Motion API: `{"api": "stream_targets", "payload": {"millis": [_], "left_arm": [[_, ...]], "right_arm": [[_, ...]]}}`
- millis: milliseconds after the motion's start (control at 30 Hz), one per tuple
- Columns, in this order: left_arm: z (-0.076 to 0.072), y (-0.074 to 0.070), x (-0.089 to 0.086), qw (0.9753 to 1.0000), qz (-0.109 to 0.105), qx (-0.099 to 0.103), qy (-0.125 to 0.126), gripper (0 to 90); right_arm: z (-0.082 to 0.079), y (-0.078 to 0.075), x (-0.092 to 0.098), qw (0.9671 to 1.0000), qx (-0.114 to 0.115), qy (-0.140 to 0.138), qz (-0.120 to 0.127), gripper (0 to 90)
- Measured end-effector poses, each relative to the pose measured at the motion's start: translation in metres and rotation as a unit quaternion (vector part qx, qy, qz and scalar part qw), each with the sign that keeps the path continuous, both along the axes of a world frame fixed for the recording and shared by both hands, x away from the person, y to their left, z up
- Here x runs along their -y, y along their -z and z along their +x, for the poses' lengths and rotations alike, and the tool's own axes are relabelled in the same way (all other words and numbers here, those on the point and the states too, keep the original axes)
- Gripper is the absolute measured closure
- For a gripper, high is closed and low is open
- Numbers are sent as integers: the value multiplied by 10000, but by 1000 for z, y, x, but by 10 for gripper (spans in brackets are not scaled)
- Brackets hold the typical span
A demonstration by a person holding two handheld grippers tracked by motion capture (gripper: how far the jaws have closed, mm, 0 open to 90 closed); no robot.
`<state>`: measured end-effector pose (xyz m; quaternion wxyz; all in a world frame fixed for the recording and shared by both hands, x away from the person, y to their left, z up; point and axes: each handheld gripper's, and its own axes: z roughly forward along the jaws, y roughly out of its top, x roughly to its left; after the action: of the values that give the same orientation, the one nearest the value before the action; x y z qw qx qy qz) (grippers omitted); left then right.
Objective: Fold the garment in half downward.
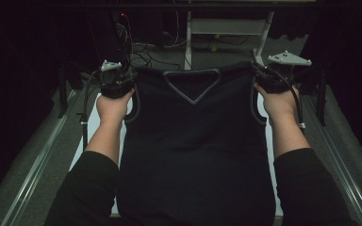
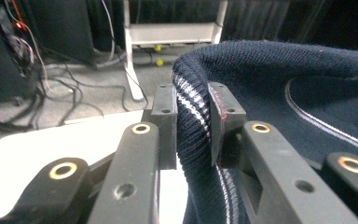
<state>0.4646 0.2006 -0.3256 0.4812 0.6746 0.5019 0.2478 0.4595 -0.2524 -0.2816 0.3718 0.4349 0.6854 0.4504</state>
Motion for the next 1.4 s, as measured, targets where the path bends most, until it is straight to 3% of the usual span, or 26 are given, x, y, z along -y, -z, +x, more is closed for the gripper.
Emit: {"api": "stream_targets", "payload": {"millis": [167, 300, 433, 733, 900, 1100, 1167, 1400], "left_arm": [[-18, 16, -1, 9998, -70, -29, 183, 716], [-40, 25, 2, 9992, 174, 41, 366, 716], [-63, 35, 1, 9986, 62, 147, 501, 716], [-114, 66, -5, 9960, 154, 278, 830, 715], [-142, 90, -8, 9954, 193, 161, 927, 715], [-170, 98, -8, 9939, 295, 168, 1049, 715], [-179, 101, -9, 9937, 246, 100, 1086, 715], [-207, 114, -7, 9904, 465, -123, 1292, 712]], "right_arm": [[-15, 20, 8, 9999, -97, -88, 24, 842], [-37, 32, 14, 9998, -75, -175, 73, 842], [-58, 46, 18, 9995, -54, -256, 169, 842], [-102, 79, 25, 9986, -57, -521, 3, 842], [-130, 95, 27, 9975, -37, -700, 127, 842], [-162, 120, 28, 9965, -67, -821, 111, 842], [-172, 126, 31, 9963, -119, -822, 200, 842], [-202, 145, 40, 9956, -338, -846, 206, 841]]}}
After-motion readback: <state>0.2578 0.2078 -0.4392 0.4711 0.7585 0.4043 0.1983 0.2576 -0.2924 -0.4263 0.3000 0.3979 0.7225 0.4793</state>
